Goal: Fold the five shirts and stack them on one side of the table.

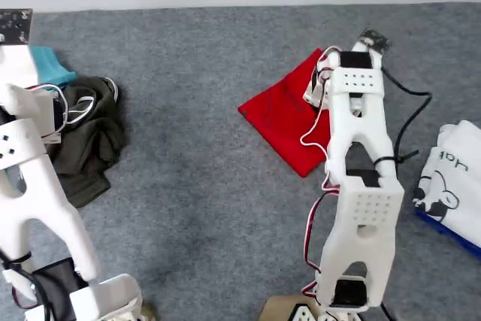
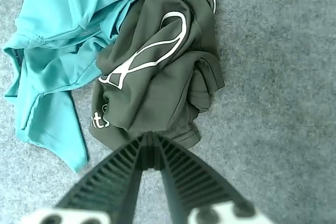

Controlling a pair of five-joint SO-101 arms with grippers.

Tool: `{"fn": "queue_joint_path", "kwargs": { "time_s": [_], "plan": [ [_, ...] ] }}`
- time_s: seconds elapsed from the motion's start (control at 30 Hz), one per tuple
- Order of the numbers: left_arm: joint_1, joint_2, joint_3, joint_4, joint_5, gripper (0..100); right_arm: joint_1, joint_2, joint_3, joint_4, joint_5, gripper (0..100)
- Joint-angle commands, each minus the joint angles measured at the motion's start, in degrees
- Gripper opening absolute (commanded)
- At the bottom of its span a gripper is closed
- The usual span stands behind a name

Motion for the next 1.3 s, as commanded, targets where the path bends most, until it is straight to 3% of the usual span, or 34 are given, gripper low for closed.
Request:
{"fn": "queue_joint_path", "kwargs": {
  "time_s": [0.0, 0.5, 0.7, 0.8, 1.07, 1.27],
  "plan": [
    [0.0, -1.8, -0.2, -0.7, -0.5, 1, -1.1, 1.4, -1.0, -5.1, -1.1, 36.8],
    [0.0, -1.8, -0.2, -0.8, -0.5, 1, -2.1, 8.9, -1.1, -8.8, -3.5, 36.2],
    [0.0, -1.8, -0.2, -0.8, -0.5, 1, -1.8, 8.9, -1.1, -8.5, -3.2, 12.8],
    [0.0, -1.8, -0.2, -0.8, -0.5, 1, -1.5, 8.7, -1.1, -8.0, 0.6, 1.0],
    [0.0, -1.8, -0.2, -0.8, -0.5, 1, -1.2, -3.6, -1.1, 1.8, 3.7, 0.9],
    [0.0, -2.3, -0.2, -0.4, -0.5, 1, 0.0, -11.8, -1.1, 11.8, 17.6, 0.9]
  ]
}}
